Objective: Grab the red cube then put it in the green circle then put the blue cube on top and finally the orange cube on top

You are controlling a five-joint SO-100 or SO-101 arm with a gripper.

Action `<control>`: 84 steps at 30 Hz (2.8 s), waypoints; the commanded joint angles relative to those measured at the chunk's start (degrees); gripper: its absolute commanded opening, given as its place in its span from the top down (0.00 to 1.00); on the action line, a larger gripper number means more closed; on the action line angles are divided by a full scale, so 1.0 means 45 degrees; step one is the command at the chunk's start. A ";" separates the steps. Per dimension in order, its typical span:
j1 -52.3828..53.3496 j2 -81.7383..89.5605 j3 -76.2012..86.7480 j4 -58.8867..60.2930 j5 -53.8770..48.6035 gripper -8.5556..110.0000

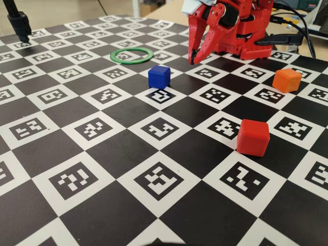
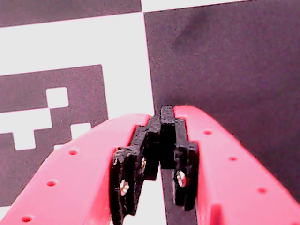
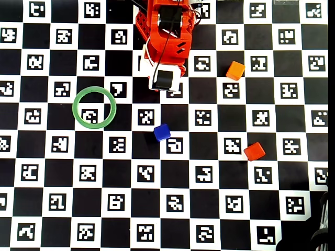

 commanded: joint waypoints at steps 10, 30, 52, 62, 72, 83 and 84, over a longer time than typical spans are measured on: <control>-0.0566 0.0645 0.0645 0.0840 -0.0117 0.97; -0.1543 -0.2656 -0.2598 -0.0410 0.2461 0.97; -0.3711 -1.3711 -1.6582 0.4863 1.4707 0.96; -0.4668 -1.6055 -2.1016 0.6543 1.8984 0.84; -0.6777 -1.8164 -2.3398 0.6934 2.4473 0.61; -0.7441 -2.0098 -2.5176 0.6934 2.6875 0.56; -0.7656 -2.0352 -2.5293 0.6934 2.6973 0.56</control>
